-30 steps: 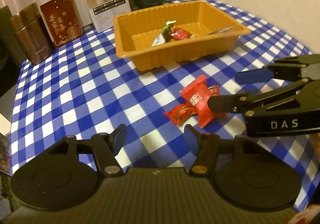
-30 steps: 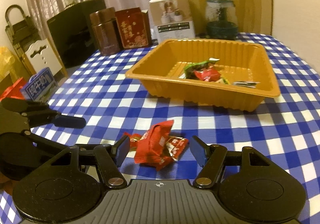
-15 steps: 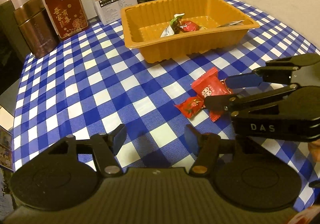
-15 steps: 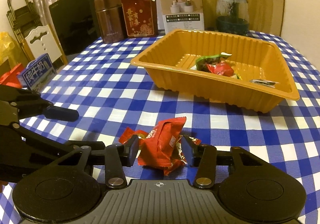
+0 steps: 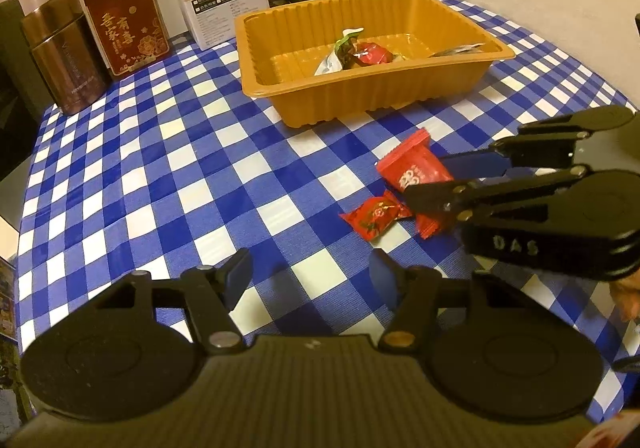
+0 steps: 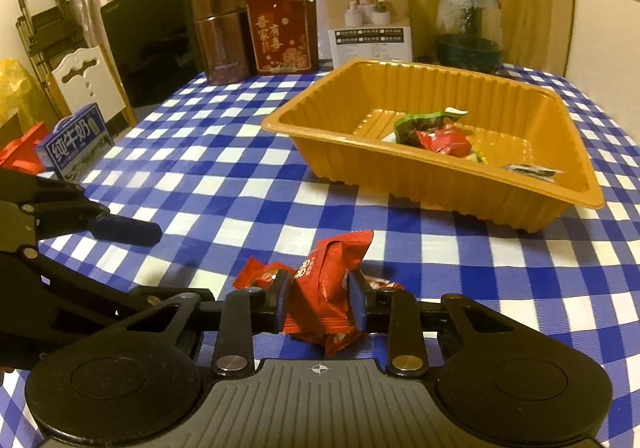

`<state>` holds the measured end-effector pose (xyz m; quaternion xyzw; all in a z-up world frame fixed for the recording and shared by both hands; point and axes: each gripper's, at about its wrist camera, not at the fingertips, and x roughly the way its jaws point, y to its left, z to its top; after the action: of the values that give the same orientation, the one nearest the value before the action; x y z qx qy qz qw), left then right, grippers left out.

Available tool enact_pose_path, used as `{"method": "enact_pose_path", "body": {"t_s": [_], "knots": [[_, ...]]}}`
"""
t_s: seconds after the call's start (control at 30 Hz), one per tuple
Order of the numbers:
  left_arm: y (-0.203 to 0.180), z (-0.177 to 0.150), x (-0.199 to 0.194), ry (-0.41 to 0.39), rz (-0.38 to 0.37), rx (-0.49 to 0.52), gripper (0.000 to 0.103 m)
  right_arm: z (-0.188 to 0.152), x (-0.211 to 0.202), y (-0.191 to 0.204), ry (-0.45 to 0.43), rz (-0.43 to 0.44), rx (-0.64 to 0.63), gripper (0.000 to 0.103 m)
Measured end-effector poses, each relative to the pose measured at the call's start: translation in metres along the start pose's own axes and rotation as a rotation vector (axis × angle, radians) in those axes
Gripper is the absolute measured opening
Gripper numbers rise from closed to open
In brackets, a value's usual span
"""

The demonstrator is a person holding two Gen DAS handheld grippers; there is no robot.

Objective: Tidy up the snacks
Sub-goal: 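Grasp a large red packet with the right tool while the left tool grasps a small red candy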

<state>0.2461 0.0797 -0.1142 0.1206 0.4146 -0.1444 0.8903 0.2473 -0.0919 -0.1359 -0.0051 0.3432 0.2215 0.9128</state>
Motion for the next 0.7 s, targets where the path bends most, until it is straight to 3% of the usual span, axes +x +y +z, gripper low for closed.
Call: {"method": "enact_pose_path", "body": {"t_s": [0.23,0.5,0.7], "knots": [[-0.006,0.005,0.0,-0.039,-0.03,0.019,0.061,0.002,-0.02,-0.019,-0.006,-0.014,0.043,0.03],[-0.03,0.014,0.005,-0.096,-0.044,0.159,0.06,-0.004,-0.04,-0.046,0.004,-0.046,0.092,0.03],[-0.033,0.021,0.022,-0.093,-0.049,0.217,0.053,-0.011,-0.046,-0.059,0.017,-0.058,0.108,0.03]]}}
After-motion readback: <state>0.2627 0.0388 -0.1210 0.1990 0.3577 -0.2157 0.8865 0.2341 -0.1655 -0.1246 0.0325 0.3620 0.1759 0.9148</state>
